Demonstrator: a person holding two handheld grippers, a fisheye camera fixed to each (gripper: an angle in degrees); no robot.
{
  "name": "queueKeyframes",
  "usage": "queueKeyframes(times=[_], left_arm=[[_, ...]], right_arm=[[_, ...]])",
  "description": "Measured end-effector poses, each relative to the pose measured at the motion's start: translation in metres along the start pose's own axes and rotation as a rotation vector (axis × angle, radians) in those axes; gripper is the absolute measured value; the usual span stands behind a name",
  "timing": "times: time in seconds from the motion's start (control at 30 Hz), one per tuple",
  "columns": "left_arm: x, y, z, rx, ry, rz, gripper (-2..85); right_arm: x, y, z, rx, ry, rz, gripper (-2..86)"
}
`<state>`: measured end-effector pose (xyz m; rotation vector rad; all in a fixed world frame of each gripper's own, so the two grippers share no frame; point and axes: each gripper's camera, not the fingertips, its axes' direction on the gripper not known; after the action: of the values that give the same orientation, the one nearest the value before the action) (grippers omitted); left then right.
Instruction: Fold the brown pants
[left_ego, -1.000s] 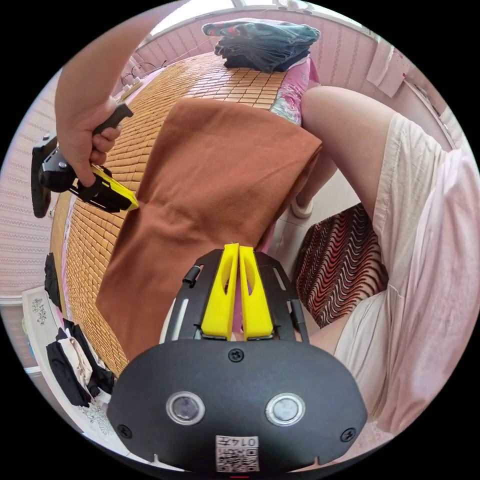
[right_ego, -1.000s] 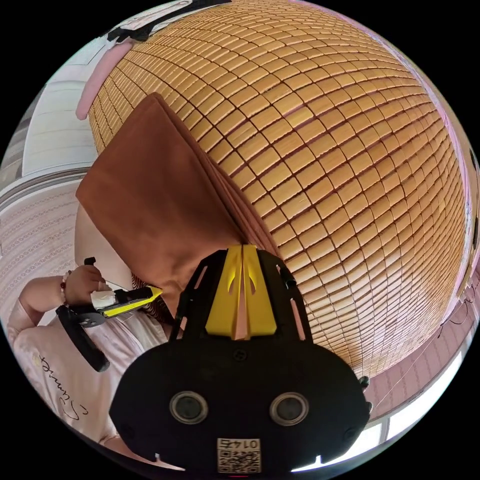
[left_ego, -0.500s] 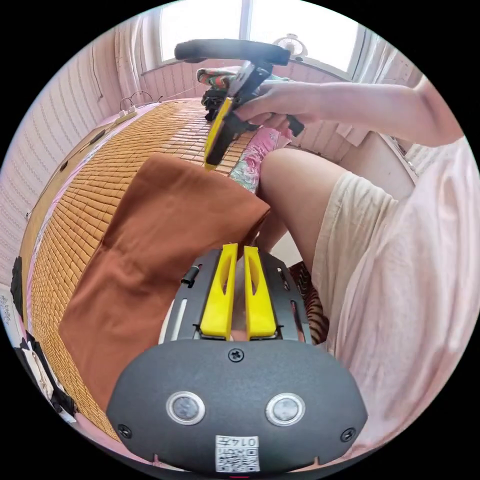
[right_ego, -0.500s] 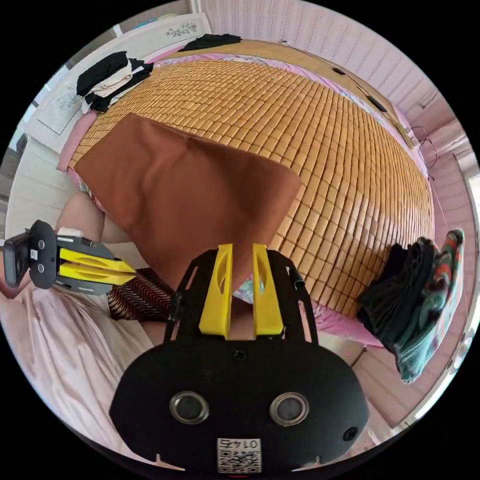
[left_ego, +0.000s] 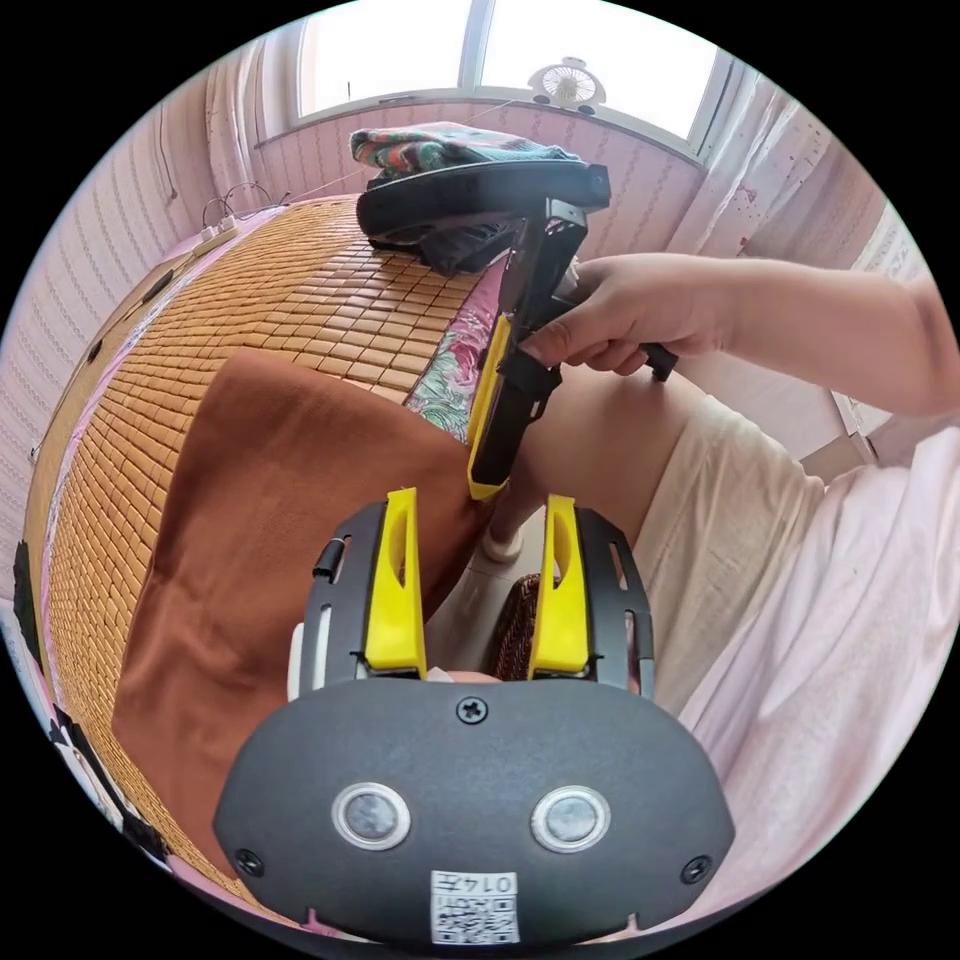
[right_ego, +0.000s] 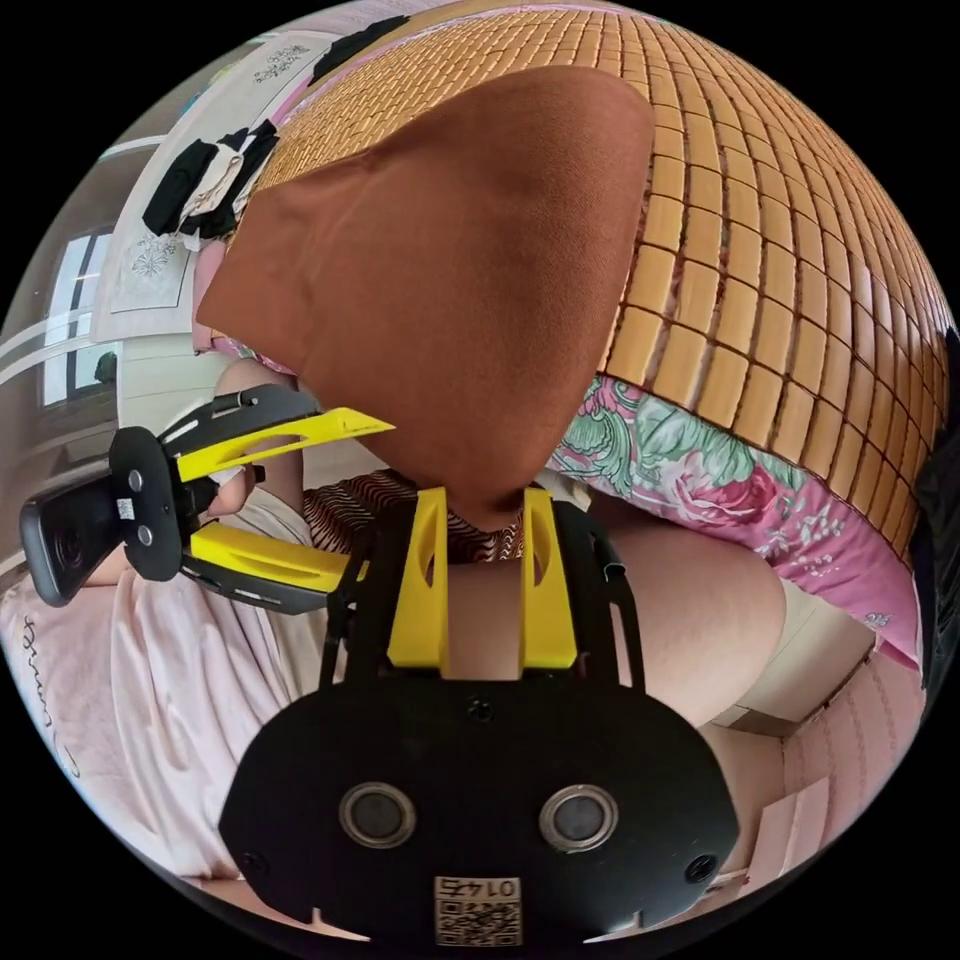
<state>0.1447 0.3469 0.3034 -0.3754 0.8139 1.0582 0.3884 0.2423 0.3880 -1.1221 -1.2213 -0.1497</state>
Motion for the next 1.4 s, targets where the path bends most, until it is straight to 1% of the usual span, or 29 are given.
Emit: queueKeyframes(times=[0.1, 0.17, 0.23, 0.27, 0.37, 0.4, 0.5, 0.57, 0.6, 0.67, 0.77, 0.8, 0.83, 0.87, 0.9, 0.97, 1.03, 1.1, 1.17, 1.23, 1.3, 1.4], left_arm=[[0.008, -0.004, -0.001, -0.009, -0.026, 0.001, 17.1], [0.01, -0.001, -0.003, 0.001, -0.073, -0.012, 16.3], [0.009, 0.007, -0.011, 0.052, -0.16, -0.06, 13.6], [0.009, 0.012, -0.016, 0.078, -0.167, -0.064, 11.1], [0.003, 0.013, -0.016, 0.012, -0.142, -0.117, 6.6], [0.0, 0.014, -0.019, 0.023, -0.131, -0.141, 5.6], [-0.001, 0.02, -0.029, 0.042, -0.11, -0.171, 4.7], [0.003, 0.025, -0.04, 0.055, -0.115, -0.154, 4.6], [0.006, 0.03, -0.048, 0.065, -0.121, -0.141, 4.6], [0.011, 0.038, -0.059, 0.075, -0.12, -0.13, 4.6], [0.017, 0.052, -0.078, 0.09, -0.105, -0.124, 4.6], [0.019, 0.058, -0.085, 0.093, -0.1, -0.118, 4.5], [0.02, 0.06, -0.088, 0.094, -0.102, -0.115, 4.5], [0.022, 0.064, -0.096, 0.109, -0.126, -0.116, 4.5], [0.022, 0.066, -0.103, 0.127, -0.136, -0.121, 4.4], [0.019, 0.064, -0.115, 0.169, -0.113, -0.128, 4.3], [0.019, 0.056, -0.126, 0.231, -0.086, -0.117, 4.3], [0.023, 0.034, -0.139, 0.317, -0.062, -0.074, 4.3], [0.025, 0.018, -0.148, 0.39, -0.037, -0.056, 4.4], [0.021, 0.008, -0.155, 0.471, 0.007, -0.083, 4.4], [0.008, 0.008, -0.163, 0.53, 0.056, -0.143, 4.5], [-0.006, 0.03, -0.175, 0.522, -0.012, -0.194, 4.8]], right_arm=[[-0.002, 0.031, -0.039, 0.091, -0.058, -0.023, 5.9], [-0.003, 0.059, -0.076, 0.189, -0.158, -0.056, 4.6], [-0.003, 0.078, -0.099, 0.261, -0.24, -0.068, 4.4], [-0.002, 0.087, -0.108, 0.292, -0.269, -0.077, 4.6], [0.007, 0.106, -0.122, 0.304, -0.318, -0.051, 5.5], [0.009, 0.111, -0.126, 0.319, -0.335, -0.045, 5.6], [0.027, 0.139, -0.153, 0.468, -0.423, 0.009, 6.1], [0.045, 0.159, -0.172, 0.61, -0.436, 0.089, 8.5], [0.049, 0.161, -0.175, 0.624, -0.429, 0.119, 9.5], [0.056, 0.157, -0.178, 0.621, -0.385, 0.202, 16.5], [0.053, 0.137, -0.17, 0.583, -0.44, 0.209, 18.2], [0.051, 0.133, -0.168, 0.571, -0.459, 0.197, 16.4], [0.047, 0.128, -0.166, 0.551, -0.494, 0.189, 12.9], [0.045, 0.131, -0.168, 0.57, -0.493, 0.219, 7.9], [0.044, 0.134, -0.17, 0.589, -0.515, 0.216, 5.5], [0.042, 0.151, -0.181, 0.655, -0.617, 0.191, 4.2], [0.042, 0.17, -0.198, 0.721, -0.66, 0.176, 3.6], [0.042, 0.192, -0.224, 0.788, -0.655, 0.158, 3.3], [0.031, 0.221, -0.268, 0.853, -0.546, 0.113, 3.4], [0.015, 0.235, -0.301, 0.876, -0.439, 0.078, 3.6], [-0.008, 0.237, -0.324, 0.866, -0.357, 0.047, 4.0], [-0.064, 0.209, -0.335, 0.797, -0.26, -0.053, 5.5]])
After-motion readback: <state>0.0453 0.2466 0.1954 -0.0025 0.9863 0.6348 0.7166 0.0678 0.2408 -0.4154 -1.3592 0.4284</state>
